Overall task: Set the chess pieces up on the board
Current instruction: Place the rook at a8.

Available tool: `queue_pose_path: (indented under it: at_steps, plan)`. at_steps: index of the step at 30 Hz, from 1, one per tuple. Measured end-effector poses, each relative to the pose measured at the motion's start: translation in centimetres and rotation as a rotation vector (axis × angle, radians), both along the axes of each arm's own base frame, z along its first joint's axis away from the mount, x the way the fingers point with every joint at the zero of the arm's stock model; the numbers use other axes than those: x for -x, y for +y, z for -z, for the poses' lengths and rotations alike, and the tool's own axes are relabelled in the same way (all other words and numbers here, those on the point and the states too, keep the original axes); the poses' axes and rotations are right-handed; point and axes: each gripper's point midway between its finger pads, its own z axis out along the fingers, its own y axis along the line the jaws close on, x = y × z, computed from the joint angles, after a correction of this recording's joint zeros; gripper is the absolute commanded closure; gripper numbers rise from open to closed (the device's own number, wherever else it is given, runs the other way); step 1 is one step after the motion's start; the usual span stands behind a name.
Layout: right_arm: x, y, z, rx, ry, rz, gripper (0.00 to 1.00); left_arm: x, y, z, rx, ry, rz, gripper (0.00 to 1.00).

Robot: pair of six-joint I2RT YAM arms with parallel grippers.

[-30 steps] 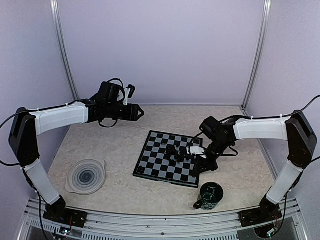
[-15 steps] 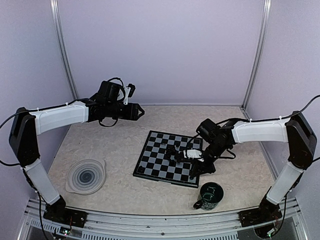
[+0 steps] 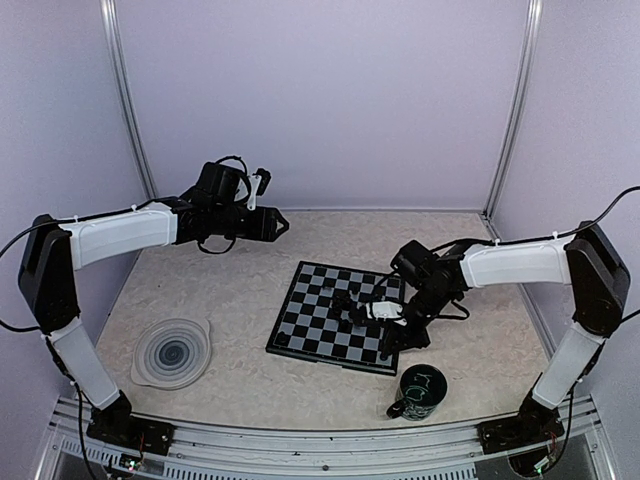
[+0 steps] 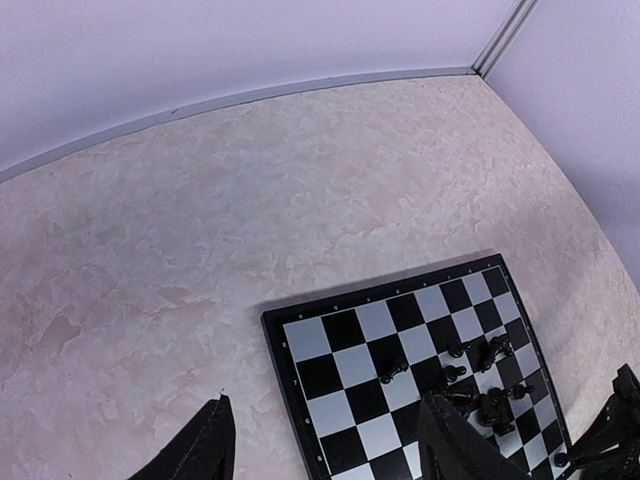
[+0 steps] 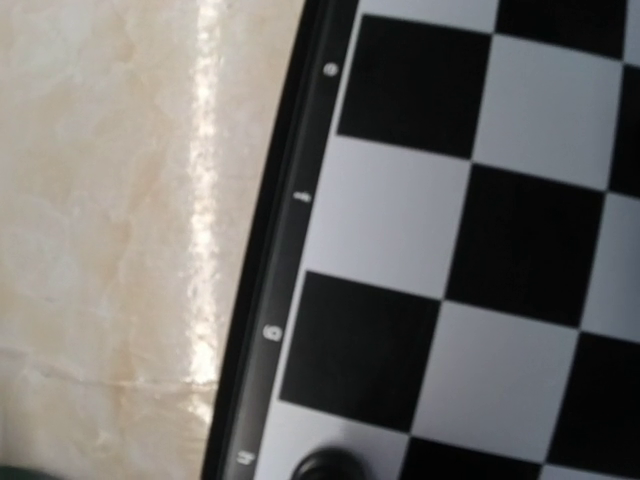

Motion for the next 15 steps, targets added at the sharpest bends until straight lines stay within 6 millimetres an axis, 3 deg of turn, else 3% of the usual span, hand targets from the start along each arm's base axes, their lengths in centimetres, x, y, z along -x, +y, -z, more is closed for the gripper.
queue_pose_path:
  at_steps: [4, 9, 15]
  plan:
    - [0.12, -0.07, 0.19, 0.003, 0.006, 0.0, 0.84, 0.01, 0.01, 0.17, -0.003, 0.004, 0.0, 0.37]
    - [0.16, -0.1, 0.27, 0.006, 0.009, 0.0, 0.66, 0.0, 0.0, 0.56, -0.009, 0.014, 0.0, 0.37]
    - [0.49, 0.01, -0.25, 0.002, 0.032, -0.008, 0.58, 0.03, 0.01, 0.62, -0.011, 0.017, 0.0, 0.37]
